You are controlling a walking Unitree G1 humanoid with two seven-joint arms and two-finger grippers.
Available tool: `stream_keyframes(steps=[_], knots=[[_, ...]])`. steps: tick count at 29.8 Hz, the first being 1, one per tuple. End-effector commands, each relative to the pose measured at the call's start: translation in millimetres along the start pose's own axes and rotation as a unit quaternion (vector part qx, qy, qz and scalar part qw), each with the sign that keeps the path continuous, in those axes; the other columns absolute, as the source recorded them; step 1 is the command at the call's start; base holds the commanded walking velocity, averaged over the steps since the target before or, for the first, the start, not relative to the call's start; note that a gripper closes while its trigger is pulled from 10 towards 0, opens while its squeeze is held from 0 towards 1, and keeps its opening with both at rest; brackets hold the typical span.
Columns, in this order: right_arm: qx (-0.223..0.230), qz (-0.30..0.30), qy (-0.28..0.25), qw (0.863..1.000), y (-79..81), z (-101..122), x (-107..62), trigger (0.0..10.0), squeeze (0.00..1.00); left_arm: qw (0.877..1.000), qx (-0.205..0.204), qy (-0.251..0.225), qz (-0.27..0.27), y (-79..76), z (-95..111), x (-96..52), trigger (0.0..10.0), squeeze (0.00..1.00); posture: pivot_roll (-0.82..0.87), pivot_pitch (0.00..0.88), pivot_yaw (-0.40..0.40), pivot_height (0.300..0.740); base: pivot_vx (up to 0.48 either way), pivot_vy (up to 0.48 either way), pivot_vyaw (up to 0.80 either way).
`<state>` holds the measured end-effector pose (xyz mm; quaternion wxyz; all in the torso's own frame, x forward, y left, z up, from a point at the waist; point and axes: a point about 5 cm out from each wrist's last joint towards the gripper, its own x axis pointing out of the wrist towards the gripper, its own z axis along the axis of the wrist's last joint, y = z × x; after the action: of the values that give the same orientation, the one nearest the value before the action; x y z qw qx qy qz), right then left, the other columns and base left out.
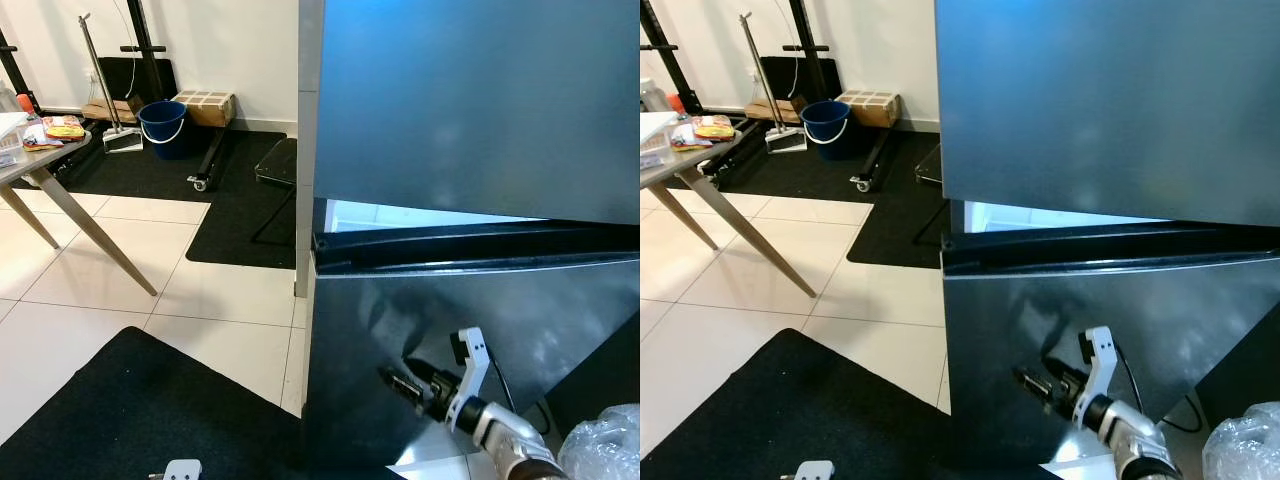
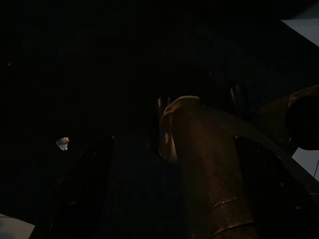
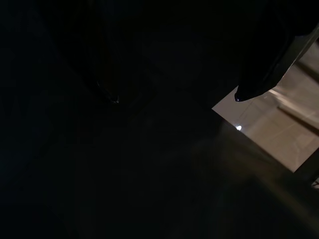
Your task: Restocking fridge
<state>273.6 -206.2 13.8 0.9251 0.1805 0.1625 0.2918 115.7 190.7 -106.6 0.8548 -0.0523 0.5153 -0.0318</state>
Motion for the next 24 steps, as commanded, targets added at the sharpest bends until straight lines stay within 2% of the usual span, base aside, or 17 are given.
stream_keyframes(steps=[1,6,18,24], knots=[[-0.029,0.001,-0.023,0.999,1.5,13.3,6.7,10.0,0.00,1.000,-0.004,0.009,0.000,-0.3,-5.9,-1.0,10.0,0.00,-0.06,0.000,-0.023,0.740,0.000,0.000,0.00],[-0.056,-0.018,-0.037,0.998,2.3,23.4,14.1,10.0,0.00,1.000,-0.005,0.010,-0.001,-0.7,-6.7,-1.1,10.0,0.00,-0.06,0.000,-0.024,0.740,0.000,0.000,0.00],[-0.076,-0.025,-0.059,0.995,6.6,34.3,24.6,10.0,0.00,1.000,-0.007,0.010,0.001,0.1,-7.6,-1.5,10.0,0.00,-0.06,0.000,-0.025,0.740,0.000,0.000,0.00],[-0.088,-0.039,-0.078,0.992,11.3,45.6,36.2,10.0,0.00,1.000,-0.005,0.011,0.001,0.9,-8.1,-1.8,10.0,0.00,-0.06,0.000,-0.025,0.740,0.000,0.000,0.00]])
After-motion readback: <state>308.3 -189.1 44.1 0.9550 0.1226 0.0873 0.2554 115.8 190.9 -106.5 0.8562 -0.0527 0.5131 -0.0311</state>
